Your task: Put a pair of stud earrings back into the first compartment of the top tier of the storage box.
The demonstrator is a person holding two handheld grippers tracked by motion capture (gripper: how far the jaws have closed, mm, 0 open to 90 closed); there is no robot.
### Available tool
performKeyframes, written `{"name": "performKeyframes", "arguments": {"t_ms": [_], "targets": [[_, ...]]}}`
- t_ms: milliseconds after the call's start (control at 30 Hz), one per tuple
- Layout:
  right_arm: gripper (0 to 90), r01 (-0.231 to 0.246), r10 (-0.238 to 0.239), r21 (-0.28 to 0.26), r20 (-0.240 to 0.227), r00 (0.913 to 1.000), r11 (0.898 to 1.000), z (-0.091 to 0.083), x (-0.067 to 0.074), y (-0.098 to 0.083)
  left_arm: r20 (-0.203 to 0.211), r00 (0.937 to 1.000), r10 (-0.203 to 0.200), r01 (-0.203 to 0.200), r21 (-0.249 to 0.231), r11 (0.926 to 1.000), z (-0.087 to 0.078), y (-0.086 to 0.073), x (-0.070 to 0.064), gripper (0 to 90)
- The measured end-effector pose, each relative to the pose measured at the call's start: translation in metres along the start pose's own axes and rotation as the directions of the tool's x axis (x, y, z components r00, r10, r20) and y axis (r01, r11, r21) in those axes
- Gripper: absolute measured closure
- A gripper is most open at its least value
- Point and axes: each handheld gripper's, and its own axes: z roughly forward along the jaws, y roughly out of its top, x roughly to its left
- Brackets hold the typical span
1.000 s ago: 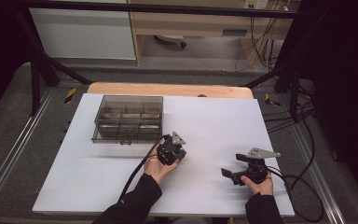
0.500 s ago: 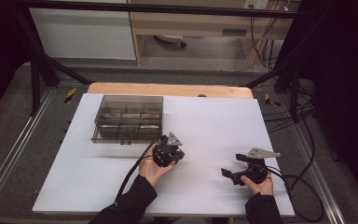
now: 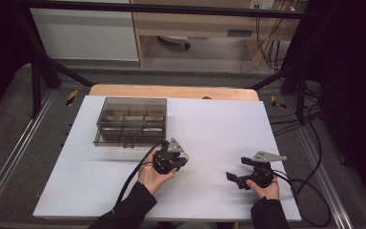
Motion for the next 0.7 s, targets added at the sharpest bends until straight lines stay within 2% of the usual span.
{"name": "performKeyframes", "arguments": {"t_ms": [533,700], "targets": [[0.8,0.002,-0.002,0.001,0.002,1.0,1.0,0.0,0.0,0.0,0.021,0.9988,0.044,-0.044,0.001,0.999,-0.019,-0.002,-0.009,87.0],[0.8,0.002,-0.002,0.001,0.002,1.0,1.0,0.0,0.0,0.0,0.023,0.9988,0.043,-0.043,-0.003,0.9991,-0.025,-0.003,-0.009,87.1]]}}
